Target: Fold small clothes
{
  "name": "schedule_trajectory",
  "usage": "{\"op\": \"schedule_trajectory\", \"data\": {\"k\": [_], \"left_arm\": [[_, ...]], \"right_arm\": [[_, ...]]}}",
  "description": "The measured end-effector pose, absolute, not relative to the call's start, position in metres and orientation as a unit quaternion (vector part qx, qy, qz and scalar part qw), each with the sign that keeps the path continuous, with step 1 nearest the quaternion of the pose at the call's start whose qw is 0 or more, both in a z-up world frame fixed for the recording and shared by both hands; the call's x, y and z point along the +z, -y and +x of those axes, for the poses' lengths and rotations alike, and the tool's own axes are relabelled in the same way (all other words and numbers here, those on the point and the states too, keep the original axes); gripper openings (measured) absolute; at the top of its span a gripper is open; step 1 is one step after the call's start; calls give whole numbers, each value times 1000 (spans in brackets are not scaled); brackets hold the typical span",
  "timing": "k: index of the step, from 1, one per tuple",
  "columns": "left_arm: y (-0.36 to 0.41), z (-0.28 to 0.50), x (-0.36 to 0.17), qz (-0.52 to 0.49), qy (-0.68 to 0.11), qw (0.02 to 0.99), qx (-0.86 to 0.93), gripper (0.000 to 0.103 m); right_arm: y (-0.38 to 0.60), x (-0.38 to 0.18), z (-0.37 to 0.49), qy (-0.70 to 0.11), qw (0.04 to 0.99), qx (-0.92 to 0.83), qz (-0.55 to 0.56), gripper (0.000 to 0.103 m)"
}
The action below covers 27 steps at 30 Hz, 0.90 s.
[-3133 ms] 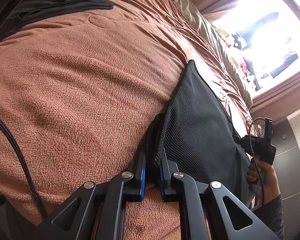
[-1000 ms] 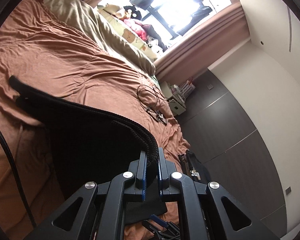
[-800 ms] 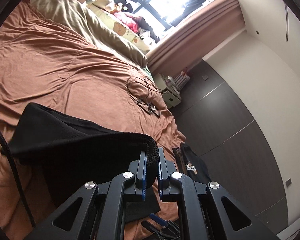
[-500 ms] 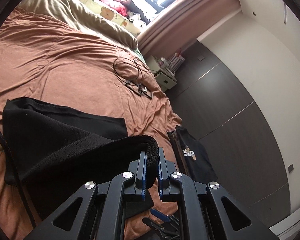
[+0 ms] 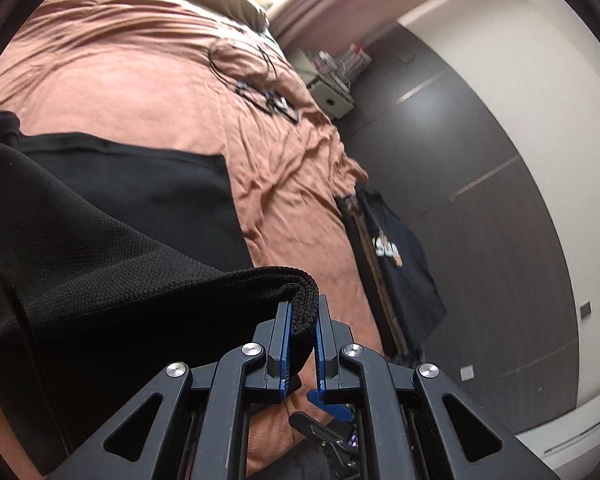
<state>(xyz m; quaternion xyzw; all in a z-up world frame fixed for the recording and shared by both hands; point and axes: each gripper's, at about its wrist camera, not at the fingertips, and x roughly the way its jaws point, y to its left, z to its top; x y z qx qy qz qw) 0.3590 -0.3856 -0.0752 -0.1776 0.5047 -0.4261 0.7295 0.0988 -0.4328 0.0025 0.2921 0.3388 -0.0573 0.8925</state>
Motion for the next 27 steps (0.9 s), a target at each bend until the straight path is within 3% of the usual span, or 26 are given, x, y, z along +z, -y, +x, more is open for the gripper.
{"op": "schedule_trajectory", "data": {"k": [1, 2, 5, 6, 20, 27], "left_arm": [[392, 358, -80, -169, -515, 721, -433, 11], [397, 357, -86, -164, -525, 712, -437, 19], [393, 354, -96, -158, -534, 710, -431, 59], [386, 353, -97, -156, -528, 718, -426, 65], [254, 355, -129, -169, -533, 773, -300, 66], [214, 343, -157, -180, -544, 781, -246, 65]], "right_arm": [[433, 3, 99, -339, 893, -56, 292, 60], [433, 3, 100, -340, 893, -54, 292, 60], [434, 2, 103, -343, 893, -51, 288, 60], [434, 2, 105, -344, 893, -50, 285, 60], [429, 13, 152, -389, 905, -46, 167, 60], [425, 10, 177, -413, 905, -34, 91, 42]]}}
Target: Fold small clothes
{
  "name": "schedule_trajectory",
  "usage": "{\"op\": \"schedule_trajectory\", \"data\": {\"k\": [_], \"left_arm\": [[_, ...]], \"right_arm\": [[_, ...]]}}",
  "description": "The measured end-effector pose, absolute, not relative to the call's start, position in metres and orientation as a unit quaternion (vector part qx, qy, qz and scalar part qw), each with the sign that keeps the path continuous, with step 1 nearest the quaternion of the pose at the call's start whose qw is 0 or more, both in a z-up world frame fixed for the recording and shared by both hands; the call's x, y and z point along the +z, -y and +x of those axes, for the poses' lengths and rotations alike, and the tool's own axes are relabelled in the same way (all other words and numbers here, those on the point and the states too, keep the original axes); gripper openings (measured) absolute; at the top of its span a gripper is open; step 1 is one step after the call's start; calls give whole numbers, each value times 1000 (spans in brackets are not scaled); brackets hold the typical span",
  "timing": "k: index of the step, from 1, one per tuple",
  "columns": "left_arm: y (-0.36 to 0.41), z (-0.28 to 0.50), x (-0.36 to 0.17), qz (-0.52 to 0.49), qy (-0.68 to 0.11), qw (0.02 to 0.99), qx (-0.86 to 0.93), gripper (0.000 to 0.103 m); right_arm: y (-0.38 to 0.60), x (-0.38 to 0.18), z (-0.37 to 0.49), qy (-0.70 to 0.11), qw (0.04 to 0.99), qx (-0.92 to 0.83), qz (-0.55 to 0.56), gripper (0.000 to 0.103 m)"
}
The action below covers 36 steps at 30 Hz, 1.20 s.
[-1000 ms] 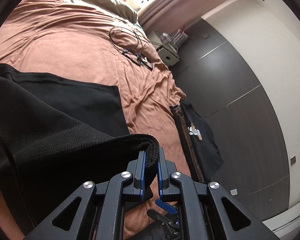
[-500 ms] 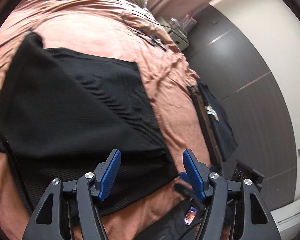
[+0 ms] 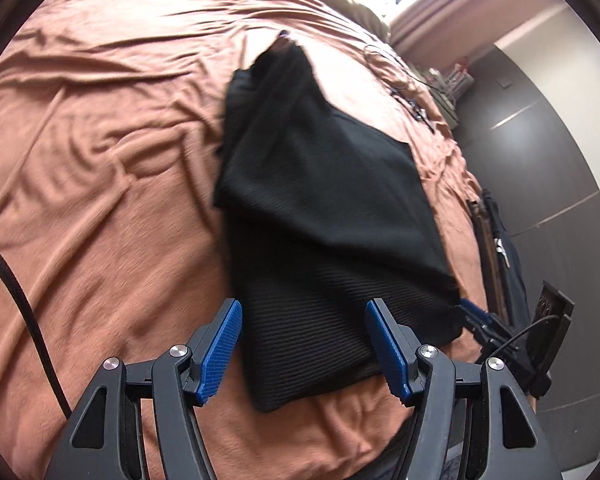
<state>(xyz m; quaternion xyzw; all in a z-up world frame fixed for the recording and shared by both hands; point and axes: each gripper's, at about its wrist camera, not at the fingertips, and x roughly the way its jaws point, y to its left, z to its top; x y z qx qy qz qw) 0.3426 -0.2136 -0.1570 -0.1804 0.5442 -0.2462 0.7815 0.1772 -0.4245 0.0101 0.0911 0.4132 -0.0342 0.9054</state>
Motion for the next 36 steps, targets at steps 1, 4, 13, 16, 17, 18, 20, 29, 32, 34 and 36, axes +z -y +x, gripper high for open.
{"op": "schedule_trajectory", "data": {"k": [1, 4, 13, 16, 17, 18, 20, 29, 32, 34, 36], "left_arm": [[210, 341, -161, -186, -546, 780, -243, 65], [206, 333, -175, -197, -557, 770, -241, 65], [202, 326, -192, -203, -558, 767, -242, 48], [195, 323, -195, -203, -556, 768, -244, 42], [194, 324, -196, -202, -556, 769, -243, 36], [191, 323, -197, -203, -556, 769, -242, 31], [193, 322, -199, -202, -556, 770, -240, 25], [200, 322, -186, -172, -556, 778, -238, 16], [203, 321, -180, -162, -555, 778, -244, 16], [205, 319, -175, -159, -553, 779, -248, 21], [206, 319, -172, -156, -551, 780, -252, 27]], "right_arm": [[424, 10, 181, -417, 905, -33, 82, 42], [419, 13, 192, -428, 902, -23, 43, 42], [406, 17, 228, -452, 892, -8, -13, 32], [411, 16, 233, -453, 892, -1, -2, 14], [415, 17, 231, -451, 893, 3, 14, 7], [419, 18, 229, -448, 894, 12, 31, 5], [425, 24, 221, -438, 897, 21, 61, 4], [438, 26, 183, -430, 895, 19, 119, 4], [443, 22, 174, -431, 893, 19, 129, 4], [449, 19, 171, -433, 890, 17, 141, 4], [456, 14, 169, -434, 888, 13, 151, 4]]}}
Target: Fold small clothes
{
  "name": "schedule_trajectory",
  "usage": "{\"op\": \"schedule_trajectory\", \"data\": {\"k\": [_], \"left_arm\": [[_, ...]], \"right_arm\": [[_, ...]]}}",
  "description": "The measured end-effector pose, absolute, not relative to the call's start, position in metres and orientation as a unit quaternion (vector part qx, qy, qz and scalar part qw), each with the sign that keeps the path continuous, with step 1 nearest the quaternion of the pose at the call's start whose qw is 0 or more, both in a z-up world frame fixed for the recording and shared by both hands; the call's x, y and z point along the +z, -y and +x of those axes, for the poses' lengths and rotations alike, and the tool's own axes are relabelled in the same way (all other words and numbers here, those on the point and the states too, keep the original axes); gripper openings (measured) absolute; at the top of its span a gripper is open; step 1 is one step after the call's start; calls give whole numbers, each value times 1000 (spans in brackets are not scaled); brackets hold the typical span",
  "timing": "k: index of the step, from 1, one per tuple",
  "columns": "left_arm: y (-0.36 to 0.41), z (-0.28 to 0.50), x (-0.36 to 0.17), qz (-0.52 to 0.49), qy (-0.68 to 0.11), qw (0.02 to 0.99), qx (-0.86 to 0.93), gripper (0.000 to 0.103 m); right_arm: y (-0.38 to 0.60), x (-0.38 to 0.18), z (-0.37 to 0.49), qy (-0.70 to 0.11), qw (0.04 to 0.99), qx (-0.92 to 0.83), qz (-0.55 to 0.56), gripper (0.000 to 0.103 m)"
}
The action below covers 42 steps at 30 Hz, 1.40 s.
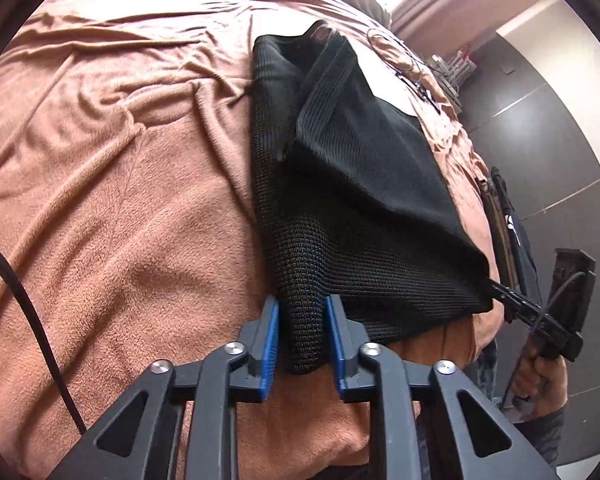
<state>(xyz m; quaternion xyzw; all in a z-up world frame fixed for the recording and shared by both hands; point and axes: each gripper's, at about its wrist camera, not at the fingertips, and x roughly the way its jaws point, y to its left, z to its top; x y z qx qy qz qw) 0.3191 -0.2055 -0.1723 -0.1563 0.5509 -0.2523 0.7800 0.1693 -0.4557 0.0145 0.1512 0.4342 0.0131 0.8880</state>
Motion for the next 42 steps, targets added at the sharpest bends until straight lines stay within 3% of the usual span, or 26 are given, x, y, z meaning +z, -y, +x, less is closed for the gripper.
{"op": "schedule_trajectory", "data": {"k": [10, 17, 20, 22, 24, 26, 32, 42], "left_arm": [[208, 324, -172, -155, -550, 781, -251, 30], [208, 334, -177, -152, -554, 782, -242, 31], [206, 338, -176, -155, -548, 786, -241, 32], [203, 339, -175, -162, -541, 790, -240, 35], [200, 340, -175, -170, -536, 791, -241, 38], [200, 342, -174, -171, -532, 793, -243, 38], [191, 346, -173, -184, -528, 788, -258, 38], [141, 348, -153, -212, -495, 802, -258, 38]], "right_arm": [[464, 11, 166, -426, 889, 16, 169, 4], [454, 9, 162, -422, 899, 6, 120, 5], [441, 19, 159, -424, 903, -3, 74, 11], [433, 27, 160, -427, 903, -5, 46, 21], [425, 35, 163, -426, 905, -11, 20, 45], [415, 44, 167, -419, 908, -11, -1, 58], [375, 49, 194, -423, 905, 11, -44, 61], [305, 39, 244, -446, 884, 42, -132, 76]]}}
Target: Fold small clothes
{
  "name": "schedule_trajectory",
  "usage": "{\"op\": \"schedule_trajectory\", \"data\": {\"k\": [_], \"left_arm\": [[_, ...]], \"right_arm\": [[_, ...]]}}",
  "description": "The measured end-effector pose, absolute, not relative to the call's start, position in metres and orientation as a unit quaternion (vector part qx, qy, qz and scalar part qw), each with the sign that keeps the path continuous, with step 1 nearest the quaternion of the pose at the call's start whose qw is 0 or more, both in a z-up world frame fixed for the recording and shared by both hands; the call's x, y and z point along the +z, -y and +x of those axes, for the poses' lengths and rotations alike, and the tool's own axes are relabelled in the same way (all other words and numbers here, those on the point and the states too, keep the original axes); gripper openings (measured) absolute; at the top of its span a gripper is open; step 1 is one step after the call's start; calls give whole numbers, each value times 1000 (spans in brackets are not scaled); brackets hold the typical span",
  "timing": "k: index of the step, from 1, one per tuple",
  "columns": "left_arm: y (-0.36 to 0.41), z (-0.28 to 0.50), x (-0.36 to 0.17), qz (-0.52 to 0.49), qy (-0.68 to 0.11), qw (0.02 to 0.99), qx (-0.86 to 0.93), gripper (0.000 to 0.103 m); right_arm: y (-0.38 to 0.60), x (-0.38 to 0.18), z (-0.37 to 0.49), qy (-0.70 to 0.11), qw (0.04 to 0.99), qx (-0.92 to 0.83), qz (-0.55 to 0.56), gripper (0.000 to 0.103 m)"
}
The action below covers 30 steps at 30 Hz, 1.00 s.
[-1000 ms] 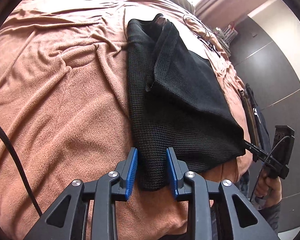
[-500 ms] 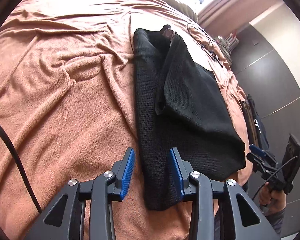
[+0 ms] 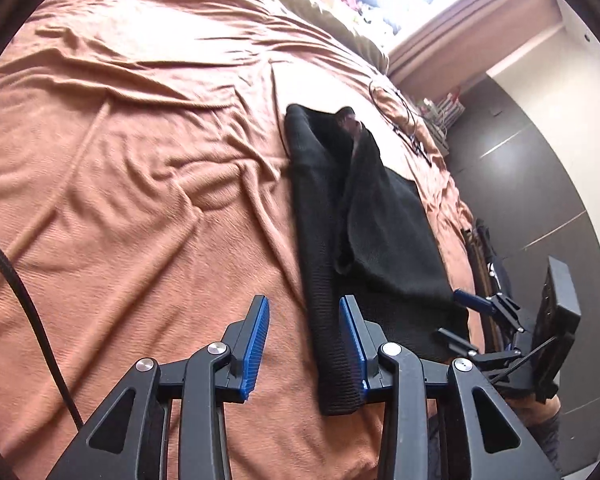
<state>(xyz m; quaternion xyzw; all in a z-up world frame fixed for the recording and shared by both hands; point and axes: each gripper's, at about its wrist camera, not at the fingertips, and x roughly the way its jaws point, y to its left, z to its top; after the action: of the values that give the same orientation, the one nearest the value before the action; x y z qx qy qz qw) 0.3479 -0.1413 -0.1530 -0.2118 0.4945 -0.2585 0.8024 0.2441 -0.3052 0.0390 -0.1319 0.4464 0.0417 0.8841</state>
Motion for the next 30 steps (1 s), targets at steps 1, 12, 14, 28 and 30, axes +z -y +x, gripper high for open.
{"op": "schedule_trajectory", "data": {"k": [1, 12, 14, 28, 30], "left_arm": [[138, 348, -153, -214, -493, 803, -259, 38], [115, 352, -159, -245, -483, 801, -257, 38], [113, 353, -160, -249, -482, 800, -255, 38], [123, 365, -163, -241, -492, 800, -245, 38], [128, 368, -163, -236, -496, 799, -246, 38]], "right_arm": [[298, 38, 250, -448, 882, 41, -141, 76], [268, 19, 297, -460, 870, 30, -175, 76], [268, 15, 307, -458, 871, 14, -176, 76], [305, 11, 342, -446, 888, -26, -112, 70], [313, 12, 345, -446, 889, -30, -103, 70]]}}
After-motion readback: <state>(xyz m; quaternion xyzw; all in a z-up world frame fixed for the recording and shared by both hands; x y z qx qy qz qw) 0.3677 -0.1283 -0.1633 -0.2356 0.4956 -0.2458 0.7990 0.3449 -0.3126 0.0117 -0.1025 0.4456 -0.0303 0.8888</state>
